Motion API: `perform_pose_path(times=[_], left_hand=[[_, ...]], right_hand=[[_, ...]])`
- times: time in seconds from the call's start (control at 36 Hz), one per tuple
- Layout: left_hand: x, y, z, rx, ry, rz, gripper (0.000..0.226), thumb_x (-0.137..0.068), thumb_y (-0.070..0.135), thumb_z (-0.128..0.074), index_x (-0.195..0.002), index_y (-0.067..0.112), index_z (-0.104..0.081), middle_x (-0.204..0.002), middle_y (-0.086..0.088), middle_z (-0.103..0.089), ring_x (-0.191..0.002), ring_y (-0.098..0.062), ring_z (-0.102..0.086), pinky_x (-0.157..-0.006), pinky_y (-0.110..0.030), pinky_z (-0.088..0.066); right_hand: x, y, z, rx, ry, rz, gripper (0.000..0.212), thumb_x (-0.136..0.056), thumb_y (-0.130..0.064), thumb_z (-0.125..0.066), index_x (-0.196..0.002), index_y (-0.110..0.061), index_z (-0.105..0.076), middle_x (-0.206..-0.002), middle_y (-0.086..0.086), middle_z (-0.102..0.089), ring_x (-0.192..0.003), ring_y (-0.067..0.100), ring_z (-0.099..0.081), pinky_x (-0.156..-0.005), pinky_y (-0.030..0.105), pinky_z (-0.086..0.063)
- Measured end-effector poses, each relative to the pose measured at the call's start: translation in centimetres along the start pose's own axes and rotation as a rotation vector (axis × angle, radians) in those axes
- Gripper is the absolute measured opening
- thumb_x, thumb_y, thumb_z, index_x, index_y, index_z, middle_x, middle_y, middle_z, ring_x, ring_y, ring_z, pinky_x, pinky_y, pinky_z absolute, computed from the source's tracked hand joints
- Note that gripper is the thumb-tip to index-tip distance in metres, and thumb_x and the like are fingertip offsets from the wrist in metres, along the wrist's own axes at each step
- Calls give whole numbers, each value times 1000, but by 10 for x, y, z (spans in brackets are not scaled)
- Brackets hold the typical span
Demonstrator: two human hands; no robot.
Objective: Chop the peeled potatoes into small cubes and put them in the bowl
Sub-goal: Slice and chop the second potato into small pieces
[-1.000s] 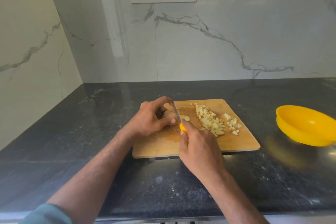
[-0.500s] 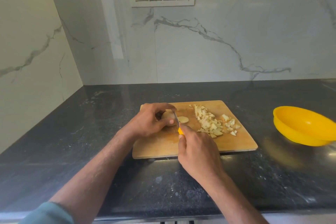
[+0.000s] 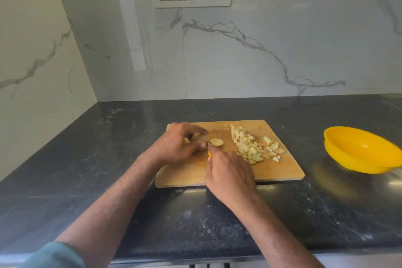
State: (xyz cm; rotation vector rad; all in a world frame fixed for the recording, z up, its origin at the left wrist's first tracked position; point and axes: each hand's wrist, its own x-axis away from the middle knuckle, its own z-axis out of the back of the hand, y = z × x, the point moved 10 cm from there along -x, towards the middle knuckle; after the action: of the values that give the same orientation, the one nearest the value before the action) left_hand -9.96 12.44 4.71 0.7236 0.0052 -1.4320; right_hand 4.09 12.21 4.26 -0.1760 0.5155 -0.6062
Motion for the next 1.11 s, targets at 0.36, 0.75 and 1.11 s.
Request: perform_pose_path(times=[0.36, 0.75, 1.11], left_hand=[[2, 0, -1, -5, 14, 51, 37, -90, 35, -76, -124, 23, -72, -114, 1, -70, -98, -13, -66, -91, -36, -57], [3, -1, -7, 23, 10, 30, 33, -96, 35, -58, -123, 22, -71, -107, 8, -68, -93, -10, -61, -85, -30, -50], [3, -8, -7, 150, 33, 24, 24, -103, 20, -59, -125, 20, -67, -116, 12, -67, -103, -5, -60, -88, -22, -48]], right_hand=[[2, 5, -2, 13, -16, -23, 20, -101, -20, -49, -117, -18, -60, -68, -10, -40, -56, 7, -39, -48, 19, -20], [4, 6, 0, 21, 11, -28, 22, -97, -20, -51, -114, -18, -65, -78, -5, -60, -64, 13, -51, -58, 24, -41], [-1, 18, 3, -35, 52, -63, 27, -99, -19, -48, -120, -21, -65, -80, -6, -63, -64, 11, -50, -52, 16, -32]])
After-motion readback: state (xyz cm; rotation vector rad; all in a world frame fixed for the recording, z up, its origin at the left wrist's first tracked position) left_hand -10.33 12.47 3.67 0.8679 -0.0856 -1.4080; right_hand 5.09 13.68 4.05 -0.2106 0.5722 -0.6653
